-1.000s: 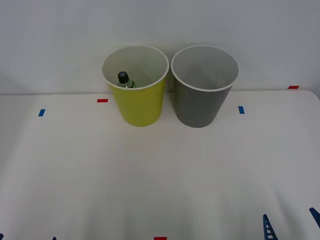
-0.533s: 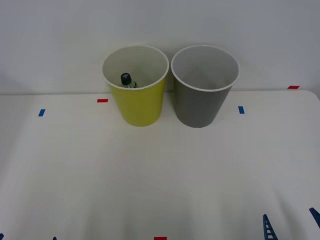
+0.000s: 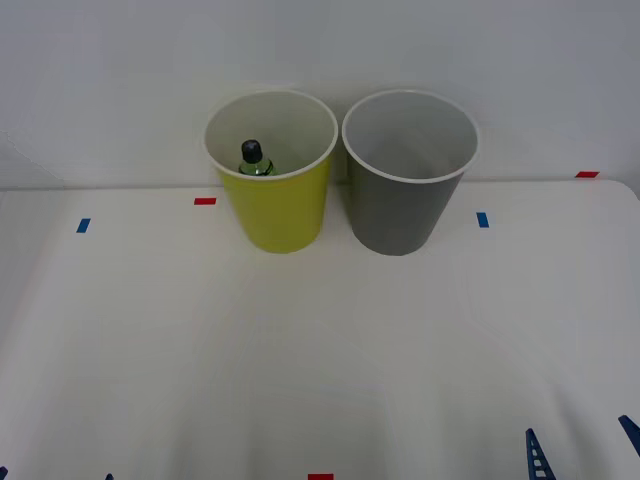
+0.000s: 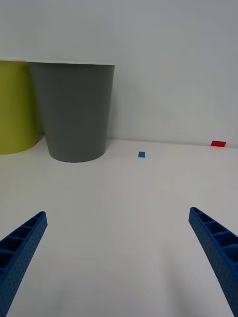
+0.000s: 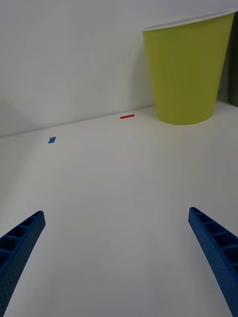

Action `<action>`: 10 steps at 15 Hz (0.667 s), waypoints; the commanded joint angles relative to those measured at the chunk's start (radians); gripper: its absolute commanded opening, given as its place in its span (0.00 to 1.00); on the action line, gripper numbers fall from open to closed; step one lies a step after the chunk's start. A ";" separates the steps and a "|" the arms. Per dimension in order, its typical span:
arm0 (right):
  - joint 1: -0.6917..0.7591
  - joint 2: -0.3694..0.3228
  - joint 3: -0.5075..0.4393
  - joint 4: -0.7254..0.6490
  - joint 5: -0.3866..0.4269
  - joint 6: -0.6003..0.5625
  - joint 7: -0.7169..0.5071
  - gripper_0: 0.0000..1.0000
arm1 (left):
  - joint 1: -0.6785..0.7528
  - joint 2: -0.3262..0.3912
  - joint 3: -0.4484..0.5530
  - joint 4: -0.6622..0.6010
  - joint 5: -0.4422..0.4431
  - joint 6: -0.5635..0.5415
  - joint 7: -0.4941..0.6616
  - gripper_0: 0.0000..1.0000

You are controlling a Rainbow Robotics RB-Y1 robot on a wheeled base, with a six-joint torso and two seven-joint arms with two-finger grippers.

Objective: Put cans in the gray bin and PET bottles in the light green bin.

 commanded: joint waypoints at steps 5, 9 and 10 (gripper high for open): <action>0.000 0.000 0.000 0.000 0.000 0.000 0.000 1.00 | 0.000 0.000 0.000 0.000 0.000 0.000 0.000 1.00; 0.000 0.000 0.000 0.000 0.000 0.000 0.000 1.00 | 0.000 0.000 0.000 0.000 0.000 0.000 0.000 1.00; 0.000 0.000 0.000 0.000 0.000 0.000 0.000 1.00 | 0.000 0.000 0.000 0.000 0.000 0.000 0.000 1.00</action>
